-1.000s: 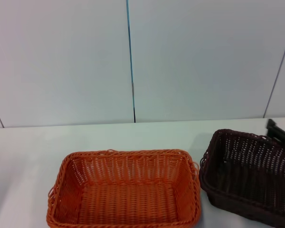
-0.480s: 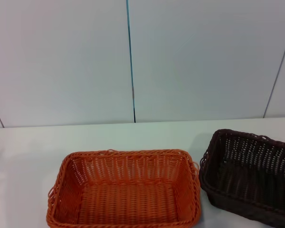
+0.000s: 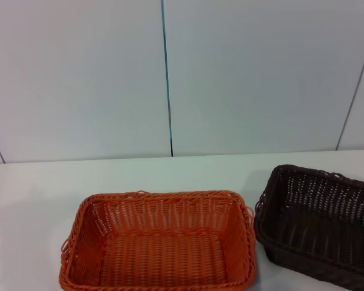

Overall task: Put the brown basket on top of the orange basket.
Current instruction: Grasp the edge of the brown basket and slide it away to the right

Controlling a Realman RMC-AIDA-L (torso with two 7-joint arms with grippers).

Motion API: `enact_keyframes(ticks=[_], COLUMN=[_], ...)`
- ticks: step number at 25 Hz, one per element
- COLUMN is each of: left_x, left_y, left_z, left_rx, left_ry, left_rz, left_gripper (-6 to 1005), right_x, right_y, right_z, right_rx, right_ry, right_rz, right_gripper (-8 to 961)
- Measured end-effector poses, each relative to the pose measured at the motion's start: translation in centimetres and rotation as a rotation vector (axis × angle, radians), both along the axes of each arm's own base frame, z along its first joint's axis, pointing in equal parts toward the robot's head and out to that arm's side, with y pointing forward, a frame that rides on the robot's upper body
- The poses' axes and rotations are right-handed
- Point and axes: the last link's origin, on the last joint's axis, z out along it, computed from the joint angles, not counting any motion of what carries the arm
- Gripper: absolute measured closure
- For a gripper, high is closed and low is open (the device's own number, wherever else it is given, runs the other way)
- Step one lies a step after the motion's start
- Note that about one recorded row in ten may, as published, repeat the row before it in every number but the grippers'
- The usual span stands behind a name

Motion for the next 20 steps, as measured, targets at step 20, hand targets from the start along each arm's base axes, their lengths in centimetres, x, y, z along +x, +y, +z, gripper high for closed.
enact_keyframes(ticks=[20], left_x=[-0.2], left_y=[0.0], left_z=[-0.6], left_rx=[-0.021], left_ry=[0.009], left_rz=[0.019], left_gripper=[141], right_x=[3.1], right_y=[5.1], right_z=[-4.5], right_rx=[-0.21], right_ry=[-0.025], right_rz=[-0.177], right_gripper=[22])
